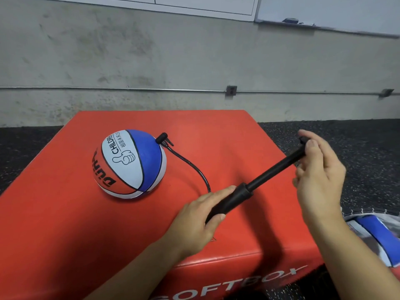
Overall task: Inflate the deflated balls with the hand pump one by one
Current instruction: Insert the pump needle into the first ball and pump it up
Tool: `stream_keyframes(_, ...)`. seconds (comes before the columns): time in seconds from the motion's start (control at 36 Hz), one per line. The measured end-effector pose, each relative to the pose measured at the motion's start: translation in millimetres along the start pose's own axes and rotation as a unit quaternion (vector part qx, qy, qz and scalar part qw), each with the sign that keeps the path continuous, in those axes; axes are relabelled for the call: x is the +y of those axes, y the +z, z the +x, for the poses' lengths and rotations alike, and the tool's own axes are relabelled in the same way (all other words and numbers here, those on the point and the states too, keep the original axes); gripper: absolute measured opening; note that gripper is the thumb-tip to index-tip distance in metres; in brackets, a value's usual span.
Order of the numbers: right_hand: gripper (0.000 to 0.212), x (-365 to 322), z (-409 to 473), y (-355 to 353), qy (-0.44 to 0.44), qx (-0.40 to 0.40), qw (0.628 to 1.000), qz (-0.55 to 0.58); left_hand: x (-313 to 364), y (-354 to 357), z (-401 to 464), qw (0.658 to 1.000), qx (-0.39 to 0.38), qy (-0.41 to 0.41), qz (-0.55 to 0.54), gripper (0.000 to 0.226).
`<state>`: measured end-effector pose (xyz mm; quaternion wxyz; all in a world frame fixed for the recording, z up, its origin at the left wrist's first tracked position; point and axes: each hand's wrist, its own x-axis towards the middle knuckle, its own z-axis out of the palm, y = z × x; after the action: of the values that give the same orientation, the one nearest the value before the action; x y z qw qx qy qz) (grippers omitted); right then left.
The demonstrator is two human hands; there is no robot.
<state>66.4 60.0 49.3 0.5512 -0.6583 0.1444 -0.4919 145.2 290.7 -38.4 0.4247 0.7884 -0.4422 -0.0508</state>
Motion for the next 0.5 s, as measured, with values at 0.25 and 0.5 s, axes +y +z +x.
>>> stream_keyframes(0.25,0.028,10.2,-41.9,36.1,-0.038,-0.105,0.991,-0.077,-8.4,0.0,-3.7,0.998,0.013,-0.021,-0.052,0.074)
stream_keyframes(0.5,0.026,23.8,-61.3,49.3,-0.018,-0.225,0.964,-0.143,-12.0,0.5,-5.7,0.994,0.038,-0.035,-0.092,0.070)
